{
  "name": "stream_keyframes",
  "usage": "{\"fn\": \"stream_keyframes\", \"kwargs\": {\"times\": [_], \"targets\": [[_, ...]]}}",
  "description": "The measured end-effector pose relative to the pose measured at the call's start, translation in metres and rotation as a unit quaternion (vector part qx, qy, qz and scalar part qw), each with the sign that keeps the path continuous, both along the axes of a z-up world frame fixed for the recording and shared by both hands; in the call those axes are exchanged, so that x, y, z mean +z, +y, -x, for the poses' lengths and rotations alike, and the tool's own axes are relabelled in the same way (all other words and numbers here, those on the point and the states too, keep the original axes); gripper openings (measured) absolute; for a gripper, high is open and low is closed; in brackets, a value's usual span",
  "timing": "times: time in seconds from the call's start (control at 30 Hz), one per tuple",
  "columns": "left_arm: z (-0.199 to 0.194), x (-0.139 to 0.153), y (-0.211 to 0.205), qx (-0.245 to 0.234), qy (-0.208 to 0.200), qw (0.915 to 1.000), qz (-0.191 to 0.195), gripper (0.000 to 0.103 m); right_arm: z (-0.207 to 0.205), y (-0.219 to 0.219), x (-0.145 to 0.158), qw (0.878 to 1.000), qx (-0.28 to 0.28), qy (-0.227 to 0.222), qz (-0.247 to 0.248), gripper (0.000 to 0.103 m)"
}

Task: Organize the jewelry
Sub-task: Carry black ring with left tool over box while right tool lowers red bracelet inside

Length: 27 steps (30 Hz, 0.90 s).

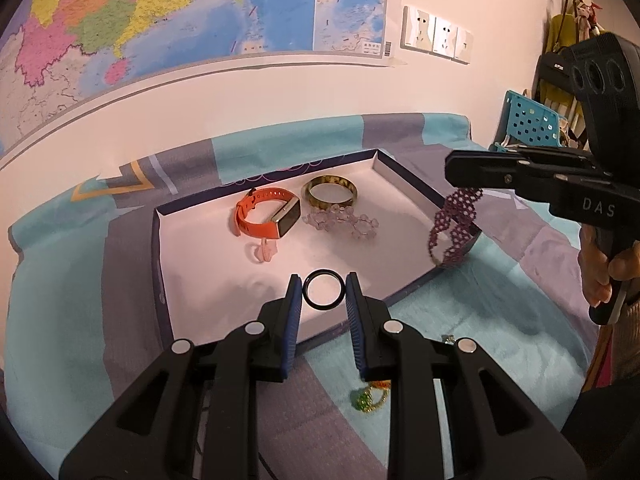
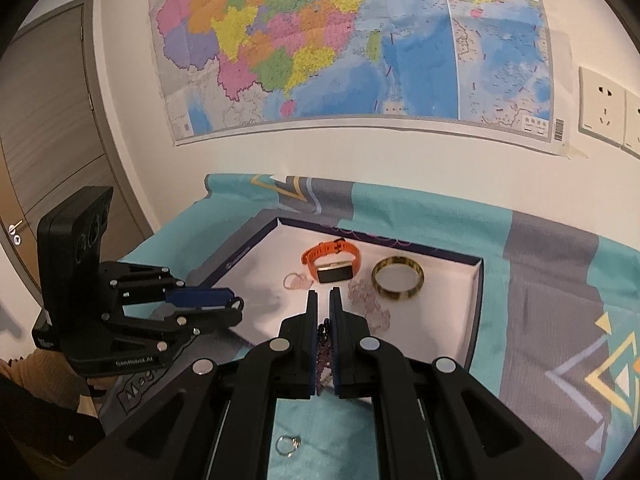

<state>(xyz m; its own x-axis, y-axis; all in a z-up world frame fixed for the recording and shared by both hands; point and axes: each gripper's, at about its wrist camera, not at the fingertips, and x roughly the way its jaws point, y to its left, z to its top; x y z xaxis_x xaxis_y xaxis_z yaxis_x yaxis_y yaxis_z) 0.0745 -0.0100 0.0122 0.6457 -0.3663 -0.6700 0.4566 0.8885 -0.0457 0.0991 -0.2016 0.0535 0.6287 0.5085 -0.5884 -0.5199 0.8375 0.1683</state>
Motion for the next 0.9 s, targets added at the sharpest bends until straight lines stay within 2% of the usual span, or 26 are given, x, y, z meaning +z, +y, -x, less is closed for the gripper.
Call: {"fn": "stream_keyframes", "kwargs": {"times": [0.57,0.9], "targets": [[-0.046,-0.019,-0.008,0.016,0.028,0.9994,-0.012,0.023,-0.054,0.024,-0.022,1.0,-0.005,0.025,0.005,0.004],[-0.067,-0.034,-0.011,0.024,0.051,0.9982,-0.021,0.023,-0.077,0.027,-0.039,0.999,-0.006,0.051,-0.012,0.004]]}}
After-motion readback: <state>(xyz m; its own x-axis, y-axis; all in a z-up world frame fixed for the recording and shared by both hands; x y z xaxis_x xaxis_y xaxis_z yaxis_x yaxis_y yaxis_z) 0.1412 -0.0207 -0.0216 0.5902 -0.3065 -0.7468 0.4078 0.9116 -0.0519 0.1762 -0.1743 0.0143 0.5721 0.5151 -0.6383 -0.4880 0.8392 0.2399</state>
